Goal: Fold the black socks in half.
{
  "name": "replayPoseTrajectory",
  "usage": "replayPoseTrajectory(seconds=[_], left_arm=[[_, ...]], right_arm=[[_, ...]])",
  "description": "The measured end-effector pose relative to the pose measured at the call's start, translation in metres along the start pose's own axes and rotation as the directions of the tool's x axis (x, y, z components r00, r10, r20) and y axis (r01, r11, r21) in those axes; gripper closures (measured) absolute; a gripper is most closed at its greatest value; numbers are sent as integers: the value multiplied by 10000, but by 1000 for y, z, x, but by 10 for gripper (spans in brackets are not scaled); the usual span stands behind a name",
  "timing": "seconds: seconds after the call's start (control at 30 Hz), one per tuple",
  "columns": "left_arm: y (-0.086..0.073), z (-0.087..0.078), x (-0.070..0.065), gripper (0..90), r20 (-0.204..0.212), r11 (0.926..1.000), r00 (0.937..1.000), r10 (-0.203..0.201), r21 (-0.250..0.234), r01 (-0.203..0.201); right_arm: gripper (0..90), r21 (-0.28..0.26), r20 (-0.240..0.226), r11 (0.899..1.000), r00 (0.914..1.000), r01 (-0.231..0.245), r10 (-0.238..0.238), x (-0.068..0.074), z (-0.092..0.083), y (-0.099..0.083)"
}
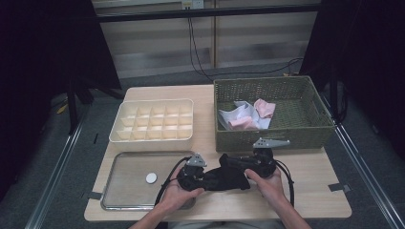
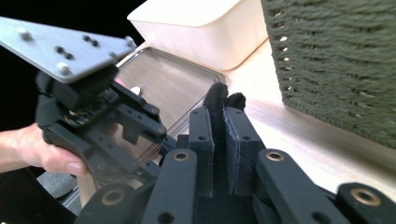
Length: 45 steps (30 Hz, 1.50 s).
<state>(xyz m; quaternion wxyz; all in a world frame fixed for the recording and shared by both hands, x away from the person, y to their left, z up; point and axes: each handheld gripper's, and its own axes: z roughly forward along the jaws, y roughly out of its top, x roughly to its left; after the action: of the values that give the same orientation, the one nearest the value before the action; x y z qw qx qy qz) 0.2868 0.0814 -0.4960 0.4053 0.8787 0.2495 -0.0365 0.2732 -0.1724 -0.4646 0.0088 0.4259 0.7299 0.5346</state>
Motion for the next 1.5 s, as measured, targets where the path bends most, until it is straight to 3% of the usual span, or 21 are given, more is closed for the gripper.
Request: replayPoseTrajectory(seconds=[0.13,0.27,0.43,0.6,0.7,0.77,0.93,1.2,1.5], left_arm=[[2,-10,0,644,1,9992,9998,-193,-356,193],[1,-24,6,644,-327,9978,9991,-266,-611,246],[-6,-24,17,642,-577,9983,9967,-574,-155,566],[-7,-15,13,698,-472,9989,9982,-374,255,387],[-6,-13,13,739,-425,9989,9984,-371,259,382],[-6,-12,13,749,-289,9982,9980,-558,198,564],[-5,-10,11,738,-159,9986,9987,-491,202,494],[-4,-24,18,710,6,9968,9970,-768,-219,768],[-5,-32,23,761,-168,9947,9956,-924,-475,915]], right_arm=[[815,86,9,10000,10000,-2,1,-1,2,-2],[815,207,81,9998,10000,-1,-1,-1,4,-3],[813,416,128,9991,9999,101,-106,0,8,-3],[810,560,180,9984,9998,63,-74,2,15,-3],[799,645,213,9979,9997,105,-119,3,20,-5],[790,704,163,9975,9998,102,-114,4,24,-7],[727,648,-209,9975,9994,271,-258,8,24,-7],[584,632,-323,9980,9995,33,-13,12,15,-10],[724,1223,-454,9918,9984,383,-329,16,23,-20]])
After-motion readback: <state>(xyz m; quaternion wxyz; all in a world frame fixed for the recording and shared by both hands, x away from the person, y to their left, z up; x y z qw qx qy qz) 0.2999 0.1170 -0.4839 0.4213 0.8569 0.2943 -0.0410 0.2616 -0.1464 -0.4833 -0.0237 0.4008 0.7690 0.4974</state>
